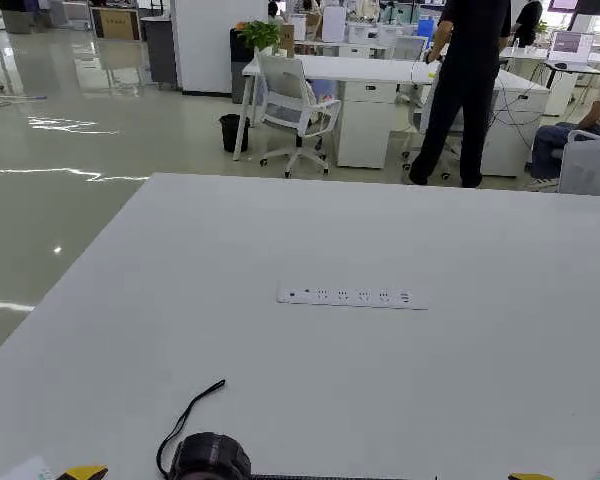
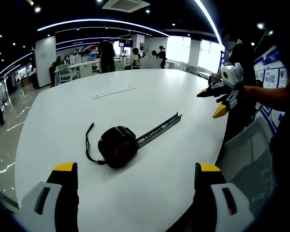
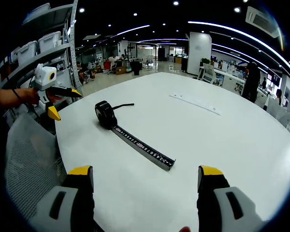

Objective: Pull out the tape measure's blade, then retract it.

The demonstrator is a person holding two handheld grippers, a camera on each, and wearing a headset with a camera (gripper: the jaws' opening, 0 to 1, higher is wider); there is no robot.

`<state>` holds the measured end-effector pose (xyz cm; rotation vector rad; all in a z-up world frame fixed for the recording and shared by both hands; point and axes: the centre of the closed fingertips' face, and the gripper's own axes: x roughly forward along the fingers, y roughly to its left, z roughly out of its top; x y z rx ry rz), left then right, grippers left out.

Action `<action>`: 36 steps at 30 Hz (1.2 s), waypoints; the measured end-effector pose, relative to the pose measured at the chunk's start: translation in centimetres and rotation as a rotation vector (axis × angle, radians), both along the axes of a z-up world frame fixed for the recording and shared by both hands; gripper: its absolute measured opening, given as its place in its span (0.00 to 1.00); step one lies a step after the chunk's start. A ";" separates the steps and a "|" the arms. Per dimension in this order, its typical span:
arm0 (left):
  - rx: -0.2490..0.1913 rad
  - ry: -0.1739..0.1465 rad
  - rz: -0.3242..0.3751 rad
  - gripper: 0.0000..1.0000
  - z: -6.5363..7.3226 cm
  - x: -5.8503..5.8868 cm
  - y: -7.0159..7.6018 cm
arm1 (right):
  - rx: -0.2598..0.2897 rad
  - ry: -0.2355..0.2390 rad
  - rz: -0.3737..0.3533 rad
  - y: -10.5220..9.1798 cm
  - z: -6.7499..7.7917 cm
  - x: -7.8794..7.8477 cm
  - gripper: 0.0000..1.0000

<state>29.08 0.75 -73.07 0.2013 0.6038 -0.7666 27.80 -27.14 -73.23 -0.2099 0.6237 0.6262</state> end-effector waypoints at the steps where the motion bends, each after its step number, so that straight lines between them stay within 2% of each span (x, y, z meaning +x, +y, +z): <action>1: -0.001 0.000 0.000 0.99 0.1 -0.1 0.0 | 0.005 -0.001 -0.004 0.1 0.1 -0.1 0.92; 8: 0.008 0.002 0.019 0.99 0.2 -0.1 0.3 | 0.030 0.000 -0.046 0.6 0.5 -0.5 0.93; 13: -0.009 -0.002 0.041 0.99 0.7 0.0 0.3 | 0.034 -0.006 -0.064 0.5 0.7 -0.7 0.93; 16: 0.002 0.000 0.046 0.99 0.7 -0.1 0.4 | 0.026 -0.005 -0.064 0.5 0.7 -0.8 0.93; 27: -0.002 -0.001 0.106 0.99 1.1 0.1 1.0 | 0.032 -0.003 -0.076 0.3 0.7 -1.0 0.93; 36: -0.006 0.019 0.150 0.97 1.1 0.2 0.9 | 0.037 -0.006 -0.075 0.3 0.8 -0.8 0.93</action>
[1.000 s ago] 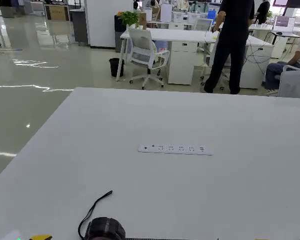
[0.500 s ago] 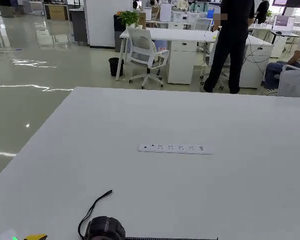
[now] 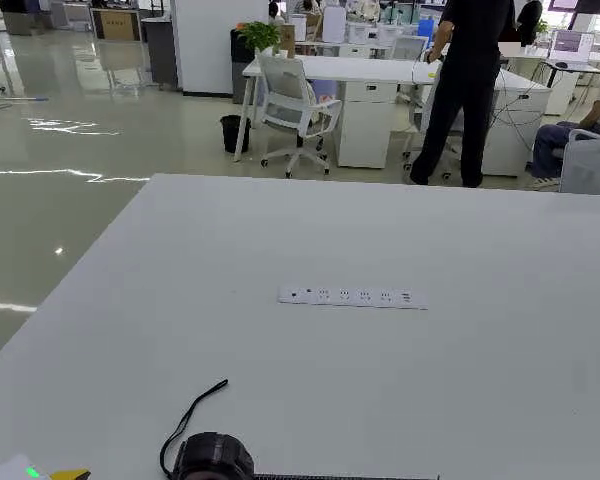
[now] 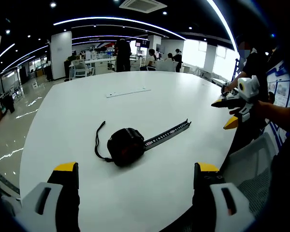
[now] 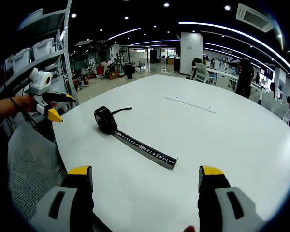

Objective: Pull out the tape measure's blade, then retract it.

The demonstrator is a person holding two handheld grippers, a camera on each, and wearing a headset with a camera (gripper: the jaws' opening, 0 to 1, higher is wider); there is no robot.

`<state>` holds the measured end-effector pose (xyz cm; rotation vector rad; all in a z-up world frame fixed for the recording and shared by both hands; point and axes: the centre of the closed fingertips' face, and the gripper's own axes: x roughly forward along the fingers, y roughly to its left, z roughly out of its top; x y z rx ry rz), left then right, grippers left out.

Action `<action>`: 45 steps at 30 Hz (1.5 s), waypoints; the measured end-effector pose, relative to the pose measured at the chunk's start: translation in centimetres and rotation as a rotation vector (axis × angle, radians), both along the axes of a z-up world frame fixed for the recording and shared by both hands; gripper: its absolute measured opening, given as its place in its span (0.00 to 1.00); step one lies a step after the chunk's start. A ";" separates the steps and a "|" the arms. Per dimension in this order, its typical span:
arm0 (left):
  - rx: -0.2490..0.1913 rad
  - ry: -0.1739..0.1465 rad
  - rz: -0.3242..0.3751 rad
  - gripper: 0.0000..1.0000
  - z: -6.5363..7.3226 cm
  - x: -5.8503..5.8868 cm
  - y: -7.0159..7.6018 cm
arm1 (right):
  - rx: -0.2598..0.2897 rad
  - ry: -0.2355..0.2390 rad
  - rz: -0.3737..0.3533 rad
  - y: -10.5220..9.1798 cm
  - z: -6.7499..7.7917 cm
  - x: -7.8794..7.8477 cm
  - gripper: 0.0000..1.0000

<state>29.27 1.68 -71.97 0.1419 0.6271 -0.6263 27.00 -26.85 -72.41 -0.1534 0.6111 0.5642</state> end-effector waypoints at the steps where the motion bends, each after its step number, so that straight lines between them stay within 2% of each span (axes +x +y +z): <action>1: -0.003 0.001 0.006 0.97 0.0 0.0 0.0 | -0.002 0.003 0.001 0.0 -0.1 0.0 0.93; 4: -0.020 0.009 0.037 0.95 -0.1 0.1 -0.1 | -0.006 0.008 0.011 -0.1 -0.2 -0.1 0.92; 11: -0.017 0.012 0.086 0.93 -0.2 0.7 0.1 | -0.045 -0.017 0.067 -0.4 -0.5 -0.1 0.90; 17: -0.015 0.015 0.127 0.93 -0.3 1.2 -0.2 | -0.039 -0.015 0.114 -0.8 -0.9 -0.2 0.84; 20: -0.006 0.015 0.140 0.92 -0.4 1.5 -0.5 | -0.028 -0.025 0.135 -0.8 -0.8 0.2 0.82; 24: -0.018 0.016 0.164 0.92 -0.4 2.0 -0.9 | -0.031 -0.031 0.159 -0.8 -0.8 0.8 0.80; 28: 0.004 -0.001 0.188 0.91 -0.4 2.4 -1.2 | -0.038 -0.034 0.205 -0.8 -0.9 1.4 0.79; 38: 0.048 0.022 0.210 0.91 -1.8 2.7 -1.8 | -0.075 -0.054 0.306 -1.6 -1.9 3.0 0.66; 45: 0.067 0.035 0.206 0.90 -2.5 3.6 -2.4 | -0.093 -0.060 0.375 -2.2 -2.9 4.0 0.58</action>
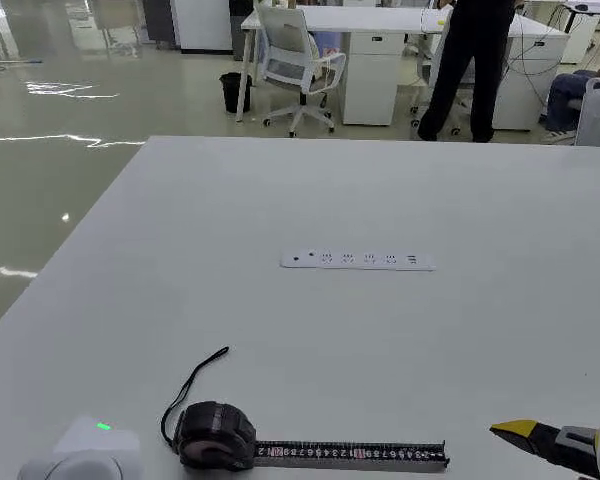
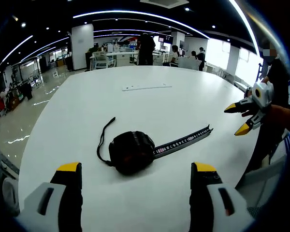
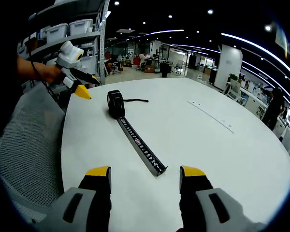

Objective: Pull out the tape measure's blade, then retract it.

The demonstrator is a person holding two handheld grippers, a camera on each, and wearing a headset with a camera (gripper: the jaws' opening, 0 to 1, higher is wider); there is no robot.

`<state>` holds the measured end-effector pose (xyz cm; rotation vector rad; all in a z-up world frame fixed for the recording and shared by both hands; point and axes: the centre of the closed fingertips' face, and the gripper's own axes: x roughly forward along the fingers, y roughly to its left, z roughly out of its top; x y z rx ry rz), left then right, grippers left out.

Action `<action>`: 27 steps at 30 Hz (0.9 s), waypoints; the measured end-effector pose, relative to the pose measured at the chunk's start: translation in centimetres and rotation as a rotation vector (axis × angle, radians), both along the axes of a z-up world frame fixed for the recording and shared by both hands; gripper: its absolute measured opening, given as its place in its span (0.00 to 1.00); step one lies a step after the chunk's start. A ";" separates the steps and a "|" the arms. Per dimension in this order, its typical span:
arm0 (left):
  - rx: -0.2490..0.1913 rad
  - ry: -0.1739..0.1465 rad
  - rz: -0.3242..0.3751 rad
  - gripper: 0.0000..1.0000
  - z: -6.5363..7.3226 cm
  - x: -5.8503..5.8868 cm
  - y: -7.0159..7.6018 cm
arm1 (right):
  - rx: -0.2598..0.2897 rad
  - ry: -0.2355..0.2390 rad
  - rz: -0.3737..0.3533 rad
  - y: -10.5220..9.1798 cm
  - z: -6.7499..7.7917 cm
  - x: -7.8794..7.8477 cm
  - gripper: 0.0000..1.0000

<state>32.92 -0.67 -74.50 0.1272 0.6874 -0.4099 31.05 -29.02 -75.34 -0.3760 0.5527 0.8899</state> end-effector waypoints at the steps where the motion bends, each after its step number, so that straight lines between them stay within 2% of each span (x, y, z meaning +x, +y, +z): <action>1: 0.002 0.001 -0.002 0.90 0.0 0.2 -0.1 | 0.000 -0.001 0.010 0.0 -0.1 0.1 0.57; 5: 0.007 -0.001 -0.004 0.90 -0.3 0.9 -0.5 | -0.016 -0.001 0.062 0.1 -0.7 0.6 0.52; 9: 0.010 -0.009 0.022 0.90 -0.6 1.4 -0.5 | -0.032 0.005 0.105 0.1 -1.4 1.2 0.50; 15: 0.008 0.000 0.048 0.89 -1.5 1.5 -0.7 | -0.069 0.007 0.165 -0.1 -2.3 2.0 0.43; 18: 0.013 0.005 0.066 0.87 -1.9 1.7 -0.6 | -0.080 0.014 0.184 -0.2 -2.7 2.4 0.43; 20: 0.011 0.002 0.076 0.84 -2.0 1.9 -0.6 | -0.087 0.017 0.200 -0.2 -3.0 2.6 0.42; 27: -0.013 -0.018 0.119 0.84 -2.0 2.6 -0.8 | -0.101 0.014 0.243 -0.3 -3.8 3.5 0.39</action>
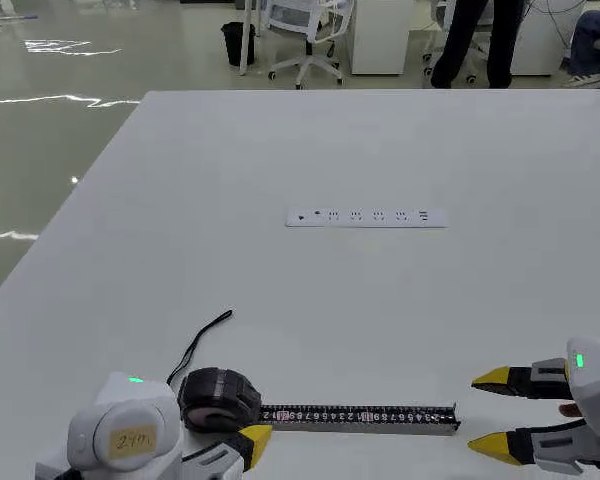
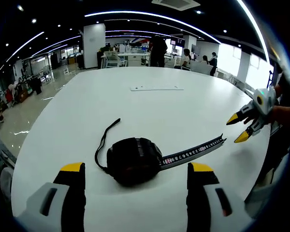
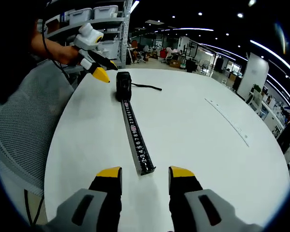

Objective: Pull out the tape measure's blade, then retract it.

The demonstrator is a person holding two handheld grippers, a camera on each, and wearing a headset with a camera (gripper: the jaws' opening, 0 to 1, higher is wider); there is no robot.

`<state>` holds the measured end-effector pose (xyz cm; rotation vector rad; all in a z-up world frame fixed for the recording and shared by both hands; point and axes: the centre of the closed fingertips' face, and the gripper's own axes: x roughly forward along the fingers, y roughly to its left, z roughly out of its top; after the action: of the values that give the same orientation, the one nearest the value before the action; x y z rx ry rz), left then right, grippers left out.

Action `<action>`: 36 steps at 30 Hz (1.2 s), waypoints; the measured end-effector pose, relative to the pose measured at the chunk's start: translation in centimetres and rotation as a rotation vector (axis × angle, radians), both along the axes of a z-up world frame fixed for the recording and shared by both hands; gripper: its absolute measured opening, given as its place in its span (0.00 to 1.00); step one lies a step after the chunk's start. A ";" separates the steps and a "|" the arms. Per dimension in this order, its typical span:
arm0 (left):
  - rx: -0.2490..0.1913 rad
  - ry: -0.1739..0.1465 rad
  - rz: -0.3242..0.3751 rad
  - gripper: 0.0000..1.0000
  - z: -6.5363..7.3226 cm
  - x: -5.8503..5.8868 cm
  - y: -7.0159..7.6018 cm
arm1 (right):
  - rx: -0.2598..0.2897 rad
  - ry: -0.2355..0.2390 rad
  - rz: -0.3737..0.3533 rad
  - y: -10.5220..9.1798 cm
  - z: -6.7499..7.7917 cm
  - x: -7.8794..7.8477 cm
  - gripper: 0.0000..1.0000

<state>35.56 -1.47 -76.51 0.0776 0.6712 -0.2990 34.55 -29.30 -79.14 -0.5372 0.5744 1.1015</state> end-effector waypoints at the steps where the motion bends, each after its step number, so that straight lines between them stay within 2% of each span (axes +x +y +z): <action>1: -0.002 0.000 0.007 0.83 -0.1 0.1 0.0 | 0.001 0.000 0.003 0.0 0.0 0.1 0.38; 9: -0.016 -0.003 0.056 0.79 -0.6 0.6 -0.1 | -0.008 0.006 0.046 0.2 -1.1 0.8 0.33; 16: -0.024 -0.021 0.113 0.76 -0.7 1.3 0.3 | -0.012 0.018 0.072 0.5 -1.8 0.8 0.30; 36: -0.045 0.002 0.161 0.73 -2.1 2.2 0.3 | -0.029 0.061 0.175 1.3 -3.7 0.9 0.21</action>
<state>37.75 -1.19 -78.56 -0.0198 0.6684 -0.1594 35.43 -28.00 -82.79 -0.5891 0.6059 1.2800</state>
